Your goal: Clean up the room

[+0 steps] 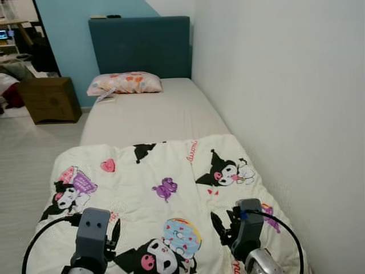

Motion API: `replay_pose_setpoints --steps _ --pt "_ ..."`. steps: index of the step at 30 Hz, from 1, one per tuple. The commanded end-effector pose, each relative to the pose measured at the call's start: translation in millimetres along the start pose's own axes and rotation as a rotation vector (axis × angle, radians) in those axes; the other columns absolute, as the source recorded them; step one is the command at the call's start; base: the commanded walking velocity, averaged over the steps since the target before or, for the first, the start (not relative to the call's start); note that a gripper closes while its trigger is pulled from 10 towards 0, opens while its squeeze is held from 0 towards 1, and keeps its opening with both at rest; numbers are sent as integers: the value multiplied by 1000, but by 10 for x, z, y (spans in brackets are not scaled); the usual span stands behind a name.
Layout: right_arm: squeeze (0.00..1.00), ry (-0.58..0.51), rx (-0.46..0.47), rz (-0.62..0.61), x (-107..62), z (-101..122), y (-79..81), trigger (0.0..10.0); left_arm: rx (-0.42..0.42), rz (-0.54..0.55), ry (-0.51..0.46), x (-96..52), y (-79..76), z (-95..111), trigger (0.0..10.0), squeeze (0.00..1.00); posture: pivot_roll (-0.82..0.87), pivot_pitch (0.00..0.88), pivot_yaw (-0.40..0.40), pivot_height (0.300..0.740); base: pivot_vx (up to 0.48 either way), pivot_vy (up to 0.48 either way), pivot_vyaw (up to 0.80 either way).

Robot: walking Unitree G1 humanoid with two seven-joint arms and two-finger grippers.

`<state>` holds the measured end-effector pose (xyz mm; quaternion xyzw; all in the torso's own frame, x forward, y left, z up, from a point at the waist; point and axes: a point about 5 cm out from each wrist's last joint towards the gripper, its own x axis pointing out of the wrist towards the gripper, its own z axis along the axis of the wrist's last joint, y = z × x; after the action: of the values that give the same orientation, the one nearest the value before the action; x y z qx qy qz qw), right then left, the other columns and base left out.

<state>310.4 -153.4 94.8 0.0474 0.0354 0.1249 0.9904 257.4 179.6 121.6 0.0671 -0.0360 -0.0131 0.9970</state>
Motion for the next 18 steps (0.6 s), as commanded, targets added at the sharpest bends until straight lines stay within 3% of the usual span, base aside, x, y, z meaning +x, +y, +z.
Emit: replay_pose_setpoints --steps 1,9,18 --pt "0 26 25 -11 -44 -99 -11 10000 1 5 33 -29 3 -92 10000 0 -82 131 -2 654 0 0 0" --pt "0 20 49 4 -45 -92 -19 10000 -3 -6 38 -26 -14 -102 10000 0 -83 126 0 659 0 0 0" --pt "0 22 35 1 -37 -90 -42 10000 -9 -4 39 -33 -20 -110 10000 0 -85 112 3 704 0 0 0"
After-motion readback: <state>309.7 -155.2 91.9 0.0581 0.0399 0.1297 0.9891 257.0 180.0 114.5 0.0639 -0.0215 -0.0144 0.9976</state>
